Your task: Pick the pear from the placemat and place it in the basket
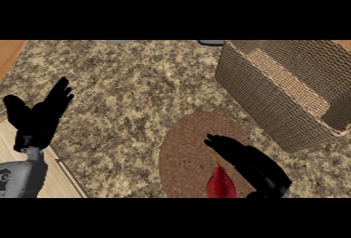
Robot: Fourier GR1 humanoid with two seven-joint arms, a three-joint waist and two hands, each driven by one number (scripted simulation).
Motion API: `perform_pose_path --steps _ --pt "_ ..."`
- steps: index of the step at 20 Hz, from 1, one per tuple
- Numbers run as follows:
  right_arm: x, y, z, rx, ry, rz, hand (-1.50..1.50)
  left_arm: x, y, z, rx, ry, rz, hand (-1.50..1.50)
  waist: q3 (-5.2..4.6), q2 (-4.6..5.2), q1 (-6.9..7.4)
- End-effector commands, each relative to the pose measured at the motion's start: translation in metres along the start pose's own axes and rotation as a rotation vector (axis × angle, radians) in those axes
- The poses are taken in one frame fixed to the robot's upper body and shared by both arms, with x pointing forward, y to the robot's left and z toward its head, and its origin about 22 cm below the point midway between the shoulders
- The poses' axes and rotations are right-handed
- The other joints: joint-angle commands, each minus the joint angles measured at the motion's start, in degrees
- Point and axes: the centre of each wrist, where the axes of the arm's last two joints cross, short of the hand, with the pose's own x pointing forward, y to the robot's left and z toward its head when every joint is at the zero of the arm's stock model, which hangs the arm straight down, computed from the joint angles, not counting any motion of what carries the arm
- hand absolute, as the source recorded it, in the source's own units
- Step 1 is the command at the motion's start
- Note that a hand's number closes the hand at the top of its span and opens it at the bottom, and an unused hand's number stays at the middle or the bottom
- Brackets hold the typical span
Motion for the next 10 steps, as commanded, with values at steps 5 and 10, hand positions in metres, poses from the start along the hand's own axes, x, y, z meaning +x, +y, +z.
perform_pose_path --steps 5,10 --pt "-0.003 0.009 0.002 -0.001 0.044 0.048 -1.50 -0.002 0.010 0.001 -0.013 -0.006 0.013 0.00 0.00 0.00 -0.02" --pt "0.001 0.045 -0.021 0.068 -0.006 0.179 1.50 -0.011 -0.003 -0.004 0.012 0.008 0.000 0.00 0.00 0.06 0.09"
